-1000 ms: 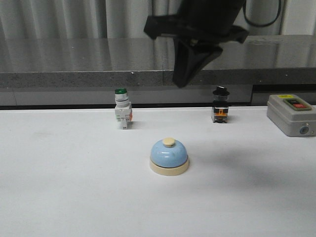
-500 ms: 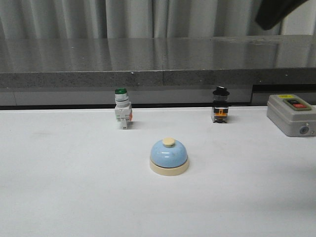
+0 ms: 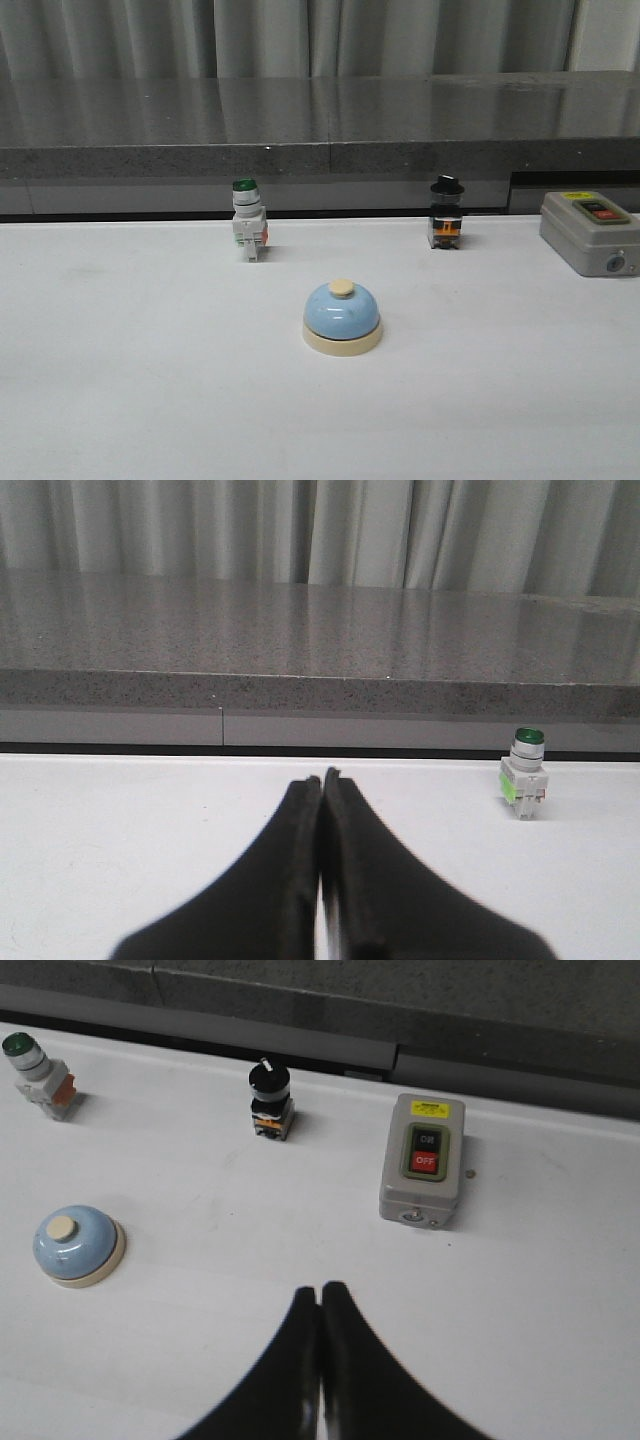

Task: Place and press bell with both arms

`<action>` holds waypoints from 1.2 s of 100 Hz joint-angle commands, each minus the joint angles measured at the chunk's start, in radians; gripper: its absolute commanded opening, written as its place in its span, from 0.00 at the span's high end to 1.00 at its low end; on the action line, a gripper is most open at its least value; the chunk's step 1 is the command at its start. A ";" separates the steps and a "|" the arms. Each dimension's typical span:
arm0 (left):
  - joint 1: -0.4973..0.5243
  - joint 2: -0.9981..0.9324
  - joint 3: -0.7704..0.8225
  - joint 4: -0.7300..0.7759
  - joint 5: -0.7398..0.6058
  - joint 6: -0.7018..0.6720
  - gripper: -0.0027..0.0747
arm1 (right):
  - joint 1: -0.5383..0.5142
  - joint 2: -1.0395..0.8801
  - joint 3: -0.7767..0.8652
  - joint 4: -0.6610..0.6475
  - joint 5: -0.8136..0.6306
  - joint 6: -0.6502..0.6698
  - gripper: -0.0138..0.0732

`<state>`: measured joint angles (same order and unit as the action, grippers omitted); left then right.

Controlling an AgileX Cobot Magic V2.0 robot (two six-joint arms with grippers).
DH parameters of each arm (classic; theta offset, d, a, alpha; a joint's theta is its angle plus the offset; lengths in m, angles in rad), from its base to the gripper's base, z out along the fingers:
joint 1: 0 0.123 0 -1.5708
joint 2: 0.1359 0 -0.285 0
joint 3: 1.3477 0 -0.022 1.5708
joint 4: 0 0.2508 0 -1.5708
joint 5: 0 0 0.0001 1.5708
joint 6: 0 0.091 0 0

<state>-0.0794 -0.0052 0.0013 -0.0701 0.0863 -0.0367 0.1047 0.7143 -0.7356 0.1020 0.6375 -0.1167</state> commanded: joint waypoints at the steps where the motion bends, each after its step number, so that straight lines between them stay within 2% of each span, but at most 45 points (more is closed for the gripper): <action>1: 0.003 -0.029 0.041 -0.008 -0.086 -0.008 0.99 | -0.010 -0.087 0.024 -0.002 -0.098 -0.001 0.91; 23: 0.003 -0.029 0.041 -0.008 -0.086 -0.008 0.99 | -0.010 -0.283 0.130 -0.002 -0.160 -0.001 0.91; 40: 0.003 -0.029 0.041 -0.008 -0.086 -0.008 0.99 | -0.010 -0.376 0.149 -0.002 -0.131 -0.001 0.91; 120: 0.003 -0.029 0.041 -0.008 -0.086 -0.008 0.99 | -0.010 -0.381 0.156 -0.001 -0.107 -0.001 0.91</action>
<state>-0.0794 -0.0052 0.0013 -0.0701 0.0863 -0.0367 0.1004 0.3252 -0.5616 0.1020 0.6046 -0.1149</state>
